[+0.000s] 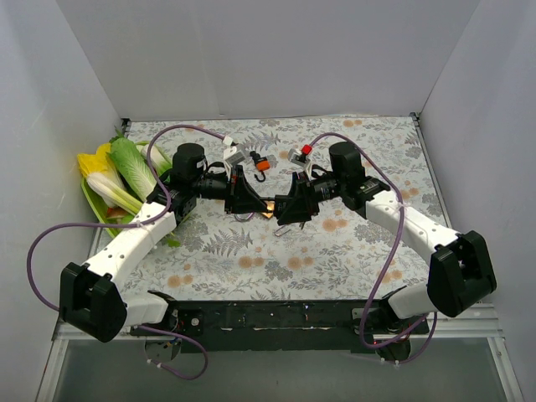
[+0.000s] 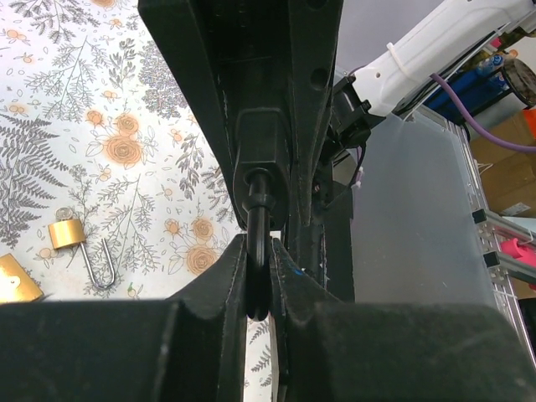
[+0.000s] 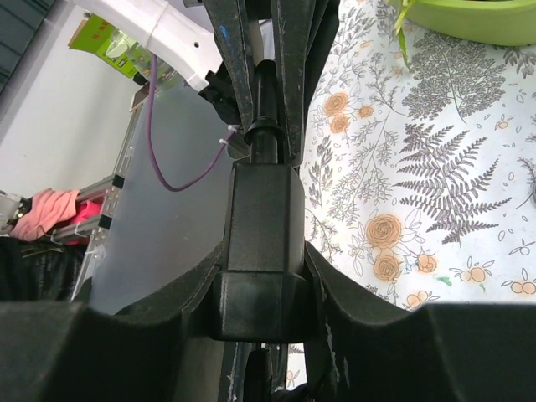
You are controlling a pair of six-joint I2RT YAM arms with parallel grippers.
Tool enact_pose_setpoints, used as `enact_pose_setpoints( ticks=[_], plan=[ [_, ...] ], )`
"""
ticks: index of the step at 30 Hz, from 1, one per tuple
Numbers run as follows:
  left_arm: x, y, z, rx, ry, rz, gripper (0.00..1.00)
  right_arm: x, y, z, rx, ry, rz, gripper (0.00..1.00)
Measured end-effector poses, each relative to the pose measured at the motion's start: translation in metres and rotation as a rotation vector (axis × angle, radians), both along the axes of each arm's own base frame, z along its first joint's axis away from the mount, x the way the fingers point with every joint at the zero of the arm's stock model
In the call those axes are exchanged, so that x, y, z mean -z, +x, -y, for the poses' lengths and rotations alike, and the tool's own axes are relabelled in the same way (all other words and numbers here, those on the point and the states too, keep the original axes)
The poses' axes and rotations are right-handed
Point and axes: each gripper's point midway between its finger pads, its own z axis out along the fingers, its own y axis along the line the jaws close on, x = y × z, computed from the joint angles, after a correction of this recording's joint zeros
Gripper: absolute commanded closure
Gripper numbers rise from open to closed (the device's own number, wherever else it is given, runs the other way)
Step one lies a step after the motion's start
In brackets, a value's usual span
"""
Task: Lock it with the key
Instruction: Lock the lock.
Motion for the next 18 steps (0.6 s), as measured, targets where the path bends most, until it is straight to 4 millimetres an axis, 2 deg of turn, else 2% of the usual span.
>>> enact_pose_setpoints(
  ticks=[6,11,18],
  plan=[
    [0.001,-0.002,0.003,0.001,0.006,0.001,1.00,0.001,0.000,-0.001,-0.016,-0.013,-0.020,0.99],
    [0.002,-0.002,0.013,-0.024,0.010,0.003,1.00,0.005,-0.005,0.001,-0.055,-0.026,-0.071,0.99],
    [0.021,0.004,0.020,-0.047,0.017,-0.077,1.00,0.020,-0.002,0.003,-0.079,-0.051,-0.153,0.99]
  ],
)
